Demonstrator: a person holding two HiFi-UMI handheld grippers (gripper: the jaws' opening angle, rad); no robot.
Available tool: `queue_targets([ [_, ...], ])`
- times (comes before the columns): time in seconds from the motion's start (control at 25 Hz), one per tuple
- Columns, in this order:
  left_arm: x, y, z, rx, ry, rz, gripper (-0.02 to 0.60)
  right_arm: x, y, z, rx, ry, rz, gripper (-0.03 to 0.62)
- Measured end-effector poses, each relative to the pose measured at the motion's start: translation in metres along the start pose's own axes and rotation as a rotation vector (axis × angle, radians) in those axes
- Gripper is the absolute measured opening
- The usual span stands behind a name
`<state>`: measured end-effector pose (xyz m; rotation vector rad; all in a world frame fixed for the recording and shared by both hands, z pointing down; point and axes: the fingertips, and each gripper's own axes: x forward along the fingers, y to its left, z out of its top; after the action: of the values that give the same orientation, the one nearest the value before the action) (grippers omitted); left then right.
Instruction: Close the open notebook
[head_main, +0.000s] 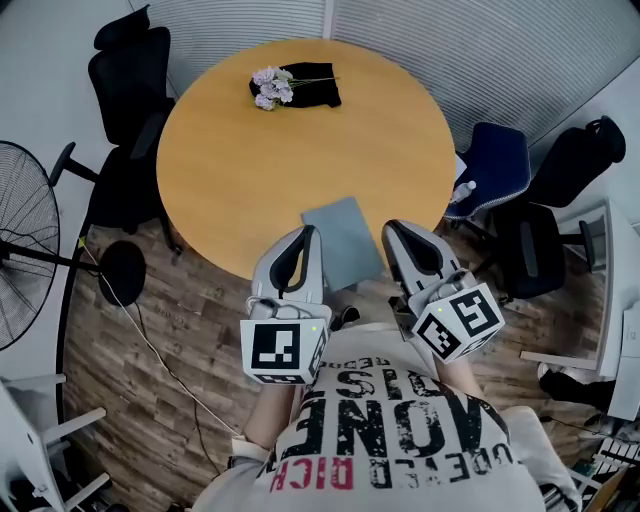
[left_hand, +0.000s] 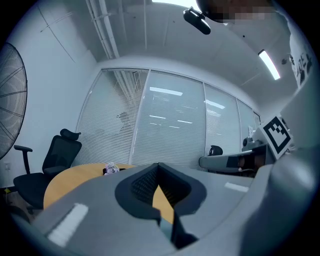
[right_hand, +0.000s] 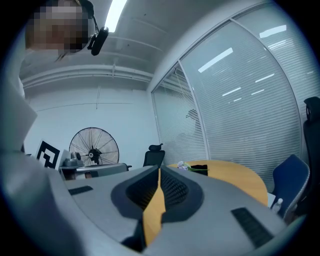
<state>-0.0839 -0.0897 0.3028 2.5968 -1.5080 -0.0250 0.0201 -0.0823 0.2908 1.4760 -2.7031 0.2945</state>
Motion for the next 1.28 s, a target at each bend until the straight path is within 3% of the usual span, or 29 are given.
queue_targets([
  [1.28, -0.008, 0.011, -0.004, -0.024, -0.016, -0.031, 0.011, 0.009, 0.023, 0.001, -0.032, -0.013, 0.014, 0.020],
])
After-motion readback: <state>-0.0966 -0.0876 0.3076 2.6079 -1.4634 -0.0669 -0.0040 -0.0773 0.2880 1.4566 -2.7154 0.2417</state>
